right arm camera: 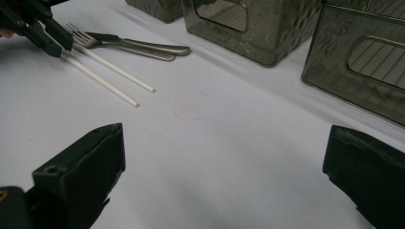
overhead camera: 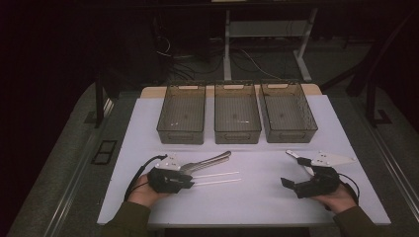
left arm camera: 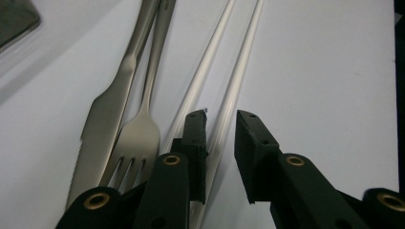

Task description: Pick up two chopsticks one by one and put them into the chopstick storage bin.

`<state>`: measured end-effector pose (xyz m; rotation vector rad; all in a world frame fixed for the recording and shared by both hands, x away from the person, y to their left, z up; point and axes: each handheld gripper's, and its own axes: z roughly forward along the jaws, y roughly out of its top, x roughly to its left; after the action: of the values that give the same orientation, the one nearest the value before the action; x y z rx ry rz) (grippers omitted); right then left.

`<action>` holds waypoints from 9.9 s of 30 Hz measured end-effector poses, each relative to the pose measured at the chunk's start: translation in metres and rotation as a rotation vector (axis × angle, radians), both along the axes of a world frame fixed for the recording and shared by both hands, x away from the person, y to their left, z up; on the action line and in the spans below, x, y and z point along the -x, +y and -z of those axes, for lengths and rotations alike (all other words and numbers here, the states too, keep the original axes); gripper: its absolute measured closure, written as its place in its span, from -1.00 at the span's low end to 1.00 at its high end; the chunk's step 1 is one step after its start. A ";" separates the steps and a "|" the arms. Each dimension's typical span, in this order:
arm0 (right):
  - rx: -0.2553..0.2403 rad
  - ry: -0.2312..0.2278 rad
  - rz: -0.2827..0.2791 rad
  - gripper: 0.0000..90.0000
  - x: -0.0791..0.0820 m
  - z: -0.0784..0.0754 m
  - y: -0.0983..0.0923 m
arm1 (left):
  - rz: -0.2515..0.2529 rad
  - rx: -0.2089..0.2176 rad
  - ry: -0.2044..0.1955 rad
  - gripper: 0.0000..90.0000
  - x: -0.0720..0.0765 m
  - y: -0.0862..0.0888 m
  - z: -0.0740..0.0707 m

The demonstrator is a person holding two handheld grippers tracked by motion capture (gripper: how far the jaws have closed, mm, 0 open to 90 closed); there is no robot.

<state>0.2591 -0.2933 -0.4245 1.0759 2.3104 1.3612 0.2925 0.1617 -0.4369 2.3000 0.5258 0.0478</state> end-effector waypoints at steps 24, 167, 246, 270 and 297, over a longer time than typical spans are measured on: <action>0.002 0.000 -0.003 -0.99 0.000 0.000 0.000 | 0.064 -0.032 -0.042 0.85 0.001 -0.014 0.007; -0.034 -0.006 0.000 -0.99 0.000 0.007 -0.008 | -0.453 -0.107 -0.071 0.87 -0.182 0.028 -0.065; -0.037 -0.013 -0.004 -0.99 0.004 0.004 -0.008 | -0.322 -0.031 0.026 0.98 -0.001 0.072 -0.003; -0.036 -0.009 -0.001 -0.99 0.004 0.004 -0.008 | -0.306 -0.043 0.065 0.98 0.015 0.073 0.002; -0.038 -0.009 0.000 -0.99 0.004 0.004 -0.008 | -0.053 0.050 -0.021 0.34 0.003 -0.013 -0.026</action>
<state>0.2553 -0.3014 -0.4283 1.0782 2.2872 1.4119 0.2890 0.1492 -0.4108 2.2345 0.5714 0.0834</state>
